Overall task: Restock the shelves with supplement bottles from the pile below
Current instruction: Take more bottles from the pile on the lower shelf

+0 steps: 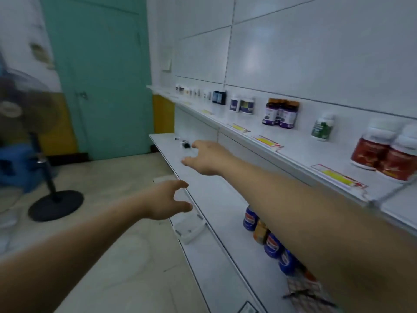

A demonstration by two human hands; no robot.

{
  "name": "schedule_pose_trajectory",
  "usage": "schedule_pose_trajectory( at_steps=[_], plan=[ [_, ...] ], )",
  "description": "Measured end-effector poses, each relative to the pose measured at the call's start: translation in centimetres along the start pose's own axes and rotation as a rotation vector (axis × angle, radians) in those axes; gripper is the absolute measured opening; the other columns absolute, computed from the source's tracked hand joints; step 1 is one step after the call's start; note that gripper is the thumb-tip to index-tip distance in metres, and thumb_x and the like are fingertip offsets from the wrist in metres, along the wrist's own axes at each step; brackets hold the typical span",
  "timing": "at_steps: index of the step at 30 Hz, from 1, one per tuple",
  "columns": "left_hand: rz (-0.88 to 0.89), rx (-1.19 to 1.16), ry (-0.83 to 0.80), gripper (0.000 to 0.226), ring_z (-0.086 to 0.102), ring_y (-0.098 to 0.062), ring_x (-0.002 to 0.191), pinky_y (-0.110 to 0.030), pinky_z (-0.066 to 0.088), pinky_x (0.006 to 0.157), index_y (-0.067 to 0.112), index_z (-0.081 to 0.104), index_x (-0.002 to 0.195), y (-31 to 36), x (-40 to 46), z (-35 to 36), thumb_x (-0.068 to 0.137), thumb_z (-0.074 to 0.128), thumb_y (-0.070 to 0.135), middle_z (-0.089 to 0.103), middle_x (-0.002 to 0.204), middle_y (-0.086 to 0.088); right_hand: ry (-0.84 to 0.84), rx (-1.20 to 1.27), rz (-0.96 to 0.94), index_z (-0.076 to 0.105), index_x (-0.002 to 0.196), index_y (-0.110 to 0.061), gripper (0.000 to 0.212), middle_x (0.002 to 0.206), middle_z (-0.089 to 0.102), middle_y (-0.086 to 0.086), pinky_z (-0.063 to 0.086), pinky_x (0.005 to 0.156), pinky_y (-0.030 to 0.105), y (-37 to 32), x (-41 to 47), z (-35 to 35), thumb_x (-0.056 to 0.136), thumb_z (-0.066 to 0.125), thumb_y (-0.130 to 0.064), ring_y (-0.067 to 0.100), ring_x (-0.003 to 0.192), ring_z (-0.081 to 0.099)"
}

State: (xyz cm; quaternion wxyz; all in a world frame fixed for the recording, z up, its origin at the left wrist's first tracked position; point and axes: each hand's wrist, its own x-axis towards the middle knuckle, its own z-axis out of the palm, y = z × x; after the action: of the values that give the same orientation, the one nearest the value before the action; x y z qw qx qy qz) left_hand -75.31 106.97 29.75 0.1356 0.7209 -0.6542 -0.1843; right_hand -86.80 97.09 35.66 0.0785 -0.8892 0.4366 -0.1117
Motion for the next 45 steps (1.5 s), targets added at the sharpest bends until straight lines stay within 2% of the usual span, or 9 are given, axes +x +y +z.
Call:
schedule_pose_trajectory(
  at_steps=[12,19,25,29,34,39,45],
  plan=[
    [-0.142,-0.013,-0.001,0.068,0.038,-0.018,0.133,-0.029,0.032,0.102,0.030,0.032,0.144,-13.5,20.8,-4.4,0.085,0.058,0.052,0.035,0.150,0.003,-0.132,0.046,0.112,0.037,0.143,-0.018,0.067,0.144,0.044,0.007,0.040,0.093,0.036,4.5,25.1,9.5,0.089,0.048,-0.057,0.028,0.128,0.044],
    [-0.030,-0.075,-0.063,0.068,0.030,-0.016,0.138,-0.029,0.027,0.110,0.024,0.032,0.145,-24.2,33.8,-7.8,0.087,0.060,0.045,0.029,0.153,0.001,-0.108,0.049,0.226,0.038,0.143,-0.017,0.068,0.145,0.042,0.007,0.039,0.099,0.037,3.5,40.1,14.6,0.089,0.049,-0.056,0.027,0.130,0.042],
    [0.014,-0.040,-0.167,0.067,0.041,-0.019,0.131,-0.027,0.032,0.104,0.024,0.032,0.145,-33.7,43.7,-12.7,0.087,0.058,0.046,0.033,0.151,-0.001,-0.139,0.124,0.369,0.036,0.144,-0.014,0.069,0.147,0.041,0.009,0.038,0.102,0.036,1.0,51.6,17.8,0.090,0.050,-0.055,0.027,0.131,0.042],
    [0.028,-0.075,-0.209,0.066,0.039,-0.019,0.132,-0.026,0.031,0.104,0.024,0.033,0.145,-37.9,50.6,-15.3,0.088,0.058,0.047,0.032,0.151,-0.001,-0.150,0.149,0.430,0.035,0.145,-0.014,0.070,0.148,0.040,0.008,0.037,0.103,0.036,0.7,58.1,19.3,0.091,0.049,-0.055,0.026,0.131,0.041],
    [0.111,-0.051,-0.268,0.066,0.042,-0.017,0.129,-0.025,0.033,0.100,0.024,0.033,0.144,-41.6,60.3,-16.0,0.088,0.058,0.047,0.037,0.148,-0.002,-0.144,0.166,0.488,0.035,0.145,-0.014,0.069,0.147,0.041,0.008,0.038,0.102,0.035,2.3,67.3,22.5,0.091,0.049,-0.054,0.026,0.131,0.043],
    [0.169,0.048,-0.333,0.066,0.035,-0.015,0.135,-0.024,0.029,0.105,0.027,0.030,0.145,-45.8,70.6,-16.7,0.089,0.056,0.049,0.029,0.153,0.001,-0.136,0.207,0.552,0.034,0.146,-0.016,0.067,0.148,0.040,0.009,0.038,0.104,0.036,5.3,78.0,26.0,0.091,0.050,-0.051,0.029,0.131,0.043],
    [0.177,0.056,-0.389,0.066,0.037,-0.017,0.134,-0.028,0.031,0.107,0.027,0.031,0.144,-51.1,82.7,-19.3,0.088,0.056,0.050,0.029,0.152,0.001,-0.154,0.233,0.623,0.039,0.141,-0.016,0.061,0.134,0.053,0.011,0.042,0.092,0.032,7.9,88.8,29.0,0.091,0.051,-0.049,0.028,0.118,0.052]
  ],
)
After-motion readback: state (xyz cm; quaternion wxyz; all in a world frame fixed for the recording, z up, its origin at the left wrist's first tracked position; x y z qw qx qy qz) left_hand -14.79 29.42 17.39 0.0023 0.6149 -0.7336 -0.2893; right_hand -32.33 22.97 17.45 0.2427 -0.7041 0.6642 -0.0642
